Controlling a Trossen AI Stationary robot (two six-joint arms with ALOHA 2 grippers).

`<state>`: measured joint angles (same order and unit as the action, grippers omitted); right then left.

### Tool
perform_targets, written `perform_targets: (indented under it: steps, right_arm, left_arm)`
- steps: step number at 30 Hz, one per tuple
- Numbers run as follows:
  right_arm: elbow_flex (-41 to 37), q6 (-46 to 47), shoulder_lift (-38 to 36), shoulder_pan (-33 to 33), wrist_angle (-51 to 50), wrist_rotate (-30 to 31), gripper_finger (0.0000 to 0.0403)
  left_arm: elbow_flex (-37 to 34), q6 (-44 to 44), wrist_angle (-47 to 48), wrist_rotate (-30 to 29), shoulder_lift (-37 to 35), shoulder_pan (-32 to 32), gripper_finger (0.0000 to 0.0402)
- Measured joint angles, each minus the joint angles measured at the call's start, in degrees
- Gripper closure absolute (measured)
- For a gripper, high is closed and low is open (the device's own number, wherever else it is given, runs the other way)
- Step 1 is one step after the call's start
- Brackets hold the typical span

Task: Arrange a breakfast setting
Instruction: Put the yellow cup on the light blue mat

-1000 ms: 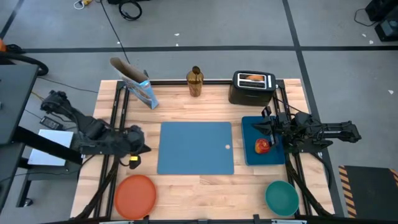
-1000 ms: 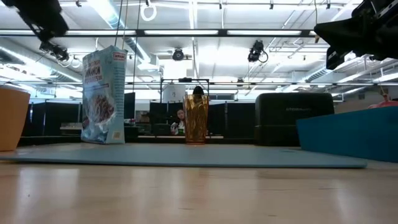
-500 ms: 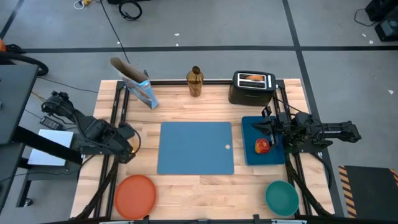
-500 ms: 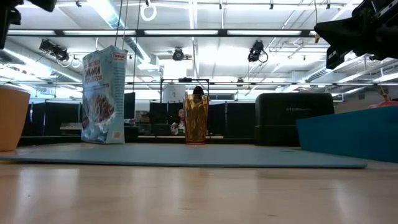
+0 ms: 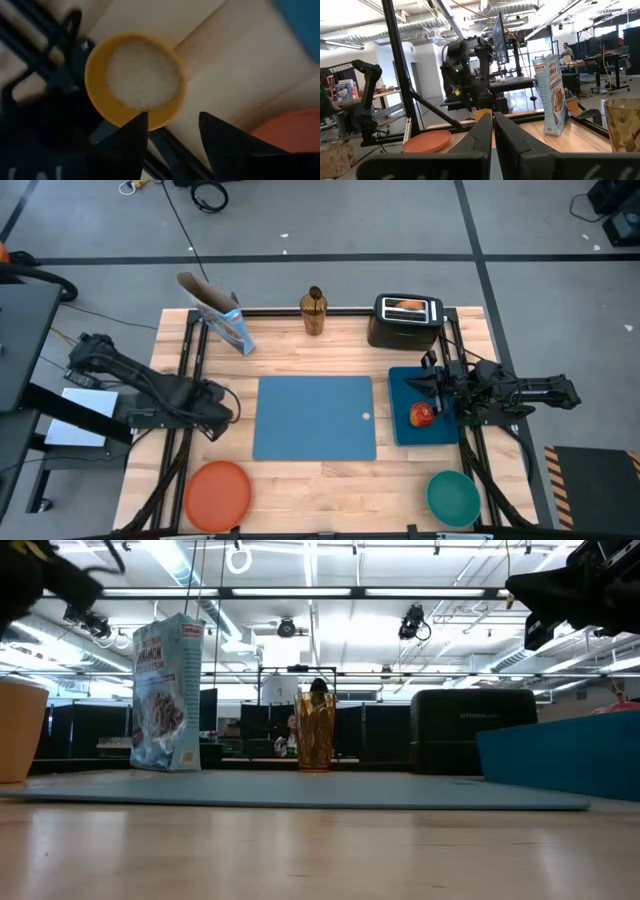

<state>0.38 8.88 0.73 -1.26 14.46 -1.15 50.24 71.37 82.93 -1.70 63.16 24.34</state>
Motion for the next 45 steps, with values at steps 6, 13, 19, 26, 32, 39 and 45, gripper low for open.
perform_targets:
  steps: [6,13,19,26,32,39,45]
  right_arm:
    - [-0.01,0.01,0.0,0.0,0.02,0.0,0.0375]
    - [-0.02,0.0,0.0,0.0,0.12,0.0,0.0375]
    - [0.0,0.0,0.0,0.0,0.21,0.0,0.0375]
    - [-0.01,0.01,0.0,0.0,0.24,0.0,0.0375]
    - [-0.01,0.01,0.0,0.0,0.24,0.0,0.0375]
    - [-0.02,0.0,0.0,0.0,0.24,0.0,0.0375]
    - [-0.02,0.02,0.0,0.0,0.24,0.0,0.0375]
  left_arm:
    - [-1.14,-1.98,-2.06,-3.39,-1.27,-1.8,0.0217]
    - [-1.12,-5.91,-5.44,-2.95,-1.29,-2.0,0.0217]
    - [-6.65,-4.57,-11.06,-0.9,-1.32,-2.06,0.0218]
    - [-8.64,-4.83,-15.23,-1.41,-1.29,-2.06,0.0241]
    - [-8.62,-5.1,-14.54,-1.47,-1.29,-2.06,0.0287]
    - [-8.57,-8.81,-14.48,-1.46,-1.29,-2.06,0.0383]
    - [-8.35,-9.11,-13.76,-0.35,-1.3,-2.06,0.0384]
